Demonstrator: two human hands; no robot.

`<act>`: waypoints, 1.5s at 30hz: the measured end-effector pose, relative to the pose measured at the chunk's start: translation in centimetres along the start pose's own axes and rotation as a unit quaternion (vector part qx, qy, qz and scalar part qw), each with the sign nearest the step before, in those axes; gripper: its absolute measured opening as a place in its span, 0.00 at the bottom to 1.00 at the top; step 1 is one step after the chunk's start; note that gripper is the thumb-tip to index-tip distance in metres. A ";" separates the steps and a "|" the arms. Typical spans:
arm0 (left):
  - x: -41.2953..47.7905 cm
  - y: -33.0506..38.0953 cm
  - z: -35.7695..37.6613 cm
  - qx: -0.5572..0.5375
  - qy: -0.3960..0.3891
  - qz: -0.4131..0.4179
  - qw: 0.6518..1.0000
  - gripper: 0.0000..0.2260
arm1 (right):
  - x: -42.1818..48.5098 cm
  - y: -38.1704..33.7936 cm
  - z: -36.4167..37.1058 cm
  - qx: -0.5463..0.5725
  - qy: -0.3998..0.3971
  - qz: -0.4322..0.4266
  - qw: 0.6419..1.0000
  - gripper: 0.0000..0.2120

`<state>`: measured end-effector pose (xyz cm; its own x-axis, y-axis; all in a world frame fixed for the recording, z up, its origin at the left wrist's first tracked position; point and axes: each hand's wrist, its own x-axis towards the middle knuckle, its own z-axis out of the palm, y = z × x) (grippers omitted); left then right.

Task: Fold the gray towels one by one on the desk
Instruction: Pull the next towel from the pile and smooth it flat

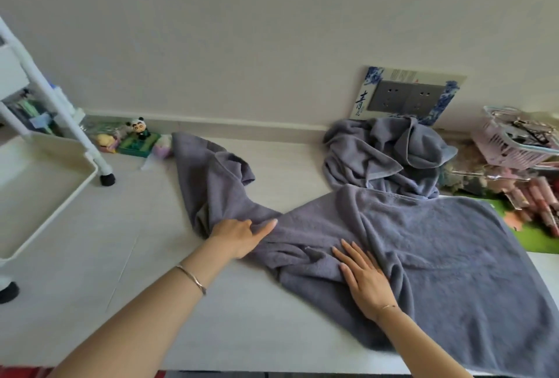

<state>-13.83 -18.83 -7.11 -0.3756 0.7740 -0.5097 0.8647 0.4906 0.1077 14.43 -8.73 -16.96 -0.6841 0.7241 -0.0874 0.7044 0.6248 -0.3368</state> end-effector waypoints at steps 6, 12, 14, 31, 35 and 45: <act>-3.2 0.6 0.1 -0.050 -0.113 -0.011 0.992 0.43 | -1.5 0.2 -2.5 0.023 0.045 0.026 0.998 0.29; 0.3 -1.7 2.0 0.077 0.126 0.117 0.982 0.19 | 3.4 -5.0 -4.5 0.066 0.099 0.007 0.993 0.13; 1.3 -2.8 2.5 0.095 0.116 0.141 0.979 0.20 | 5.3 -7.3 -4.2 0.109 0.066 -0.015 0.992 0.11; 1.5 -9.2 -5.1 -0.232 0.207 0.194 0.930 0.16 | 15.0 -13.5 -8.9 0.145 -0.274 -0.030 0.950 0.21; 2.6 -9.0 -10.2 -0.205 0.350 0.174 0.897 0.13 | 17.9 -13.6 -12.3 0.232 -0.003 -0.029 0.972 0.18; 6.8 -13.2 -1.5 -0.297 0.177 -0.042 0.937 0.24 | 16.7 -15.6 -3.8 0.109 0.063 0.013 0.992 0.21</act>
<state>-28.30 -19.49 -10.70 -0.6114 0.7559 -0.2342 0.5284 0.6103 0.5902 -7.32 -5.29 -9.62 -0.6284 0.7778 0.0144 0.6538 0.5381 -0.5320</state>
